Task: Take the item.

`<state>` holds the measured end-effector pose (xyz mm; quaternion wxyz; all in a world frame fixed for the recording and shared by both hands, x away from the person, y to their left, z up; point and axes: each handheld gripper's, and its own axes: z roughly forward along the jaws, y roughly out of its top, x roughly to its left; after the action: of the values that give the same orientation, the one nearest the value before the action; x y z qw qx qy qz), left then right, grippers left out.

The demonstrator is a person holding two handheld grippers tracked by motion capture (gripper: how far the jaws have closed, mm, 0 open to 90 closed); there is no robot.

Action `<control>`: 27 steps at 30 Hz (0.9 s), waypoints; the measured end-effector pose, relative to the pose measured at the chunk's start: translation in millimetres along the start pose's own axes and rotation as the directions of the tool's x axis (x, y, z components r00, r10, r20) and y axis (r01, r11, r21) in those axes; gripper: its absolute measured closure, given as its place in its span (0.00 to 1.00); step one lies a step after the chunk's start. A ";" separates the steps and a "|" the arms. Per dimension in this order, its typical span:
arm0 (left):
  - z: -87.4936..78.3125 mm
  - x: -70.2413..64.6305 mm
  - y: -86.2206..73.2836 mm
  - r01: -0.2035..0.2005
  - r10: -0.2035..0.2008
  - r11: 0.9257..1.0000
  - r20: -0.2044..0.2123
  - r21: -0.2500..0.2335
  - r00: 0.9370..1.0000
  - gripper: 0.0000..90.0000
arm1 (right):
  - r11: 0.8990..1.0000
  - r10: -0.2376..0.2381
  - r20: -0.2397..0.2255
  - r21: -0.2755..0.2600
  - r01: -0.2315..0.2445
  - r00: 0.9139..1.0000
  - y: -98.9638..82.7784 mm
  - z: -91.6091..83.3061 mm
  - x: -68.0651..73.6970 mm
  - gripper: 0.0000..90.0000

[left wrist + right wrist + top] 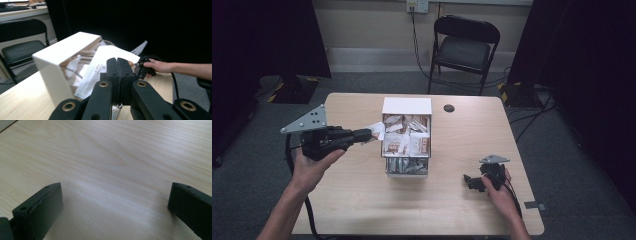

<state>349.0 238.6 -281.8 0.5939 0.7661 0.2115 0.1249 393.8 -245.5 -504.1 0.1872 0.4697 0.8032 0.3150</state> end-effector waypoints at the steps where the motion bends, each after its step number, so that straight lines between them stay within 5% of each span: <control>1: -2.1 1.0 -0.7 0.003 -0.003 1.000 -0.011 -0.008 1.000 0.99 | 1.000 0.000 0.000 0.000 0.000 1.000 0.0 0.0 0.0 0.00; 17: -30.5 22.2 -7.3 0.036 -0.037 0.999 -0.102 -0.019 0.994 0.99 | 1.000 0.000 0.000 0.000 0.000 1.000 0.0 0.0 -0.1 0.00; 27: -31.0 46.3 -36.0 0.115 -0.106 0.993 -0.179 0.041 0.978 0.99 | 1.000 0.000 0.000 0.000 0.000 1.000 0.0 0.0 -0.1 0.00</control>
<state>369.7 294.5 -311.1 0.5591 0.7539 0.3089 0.1538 393.9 -245.6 -504.1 0.1871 0.4696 0.8033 0.3150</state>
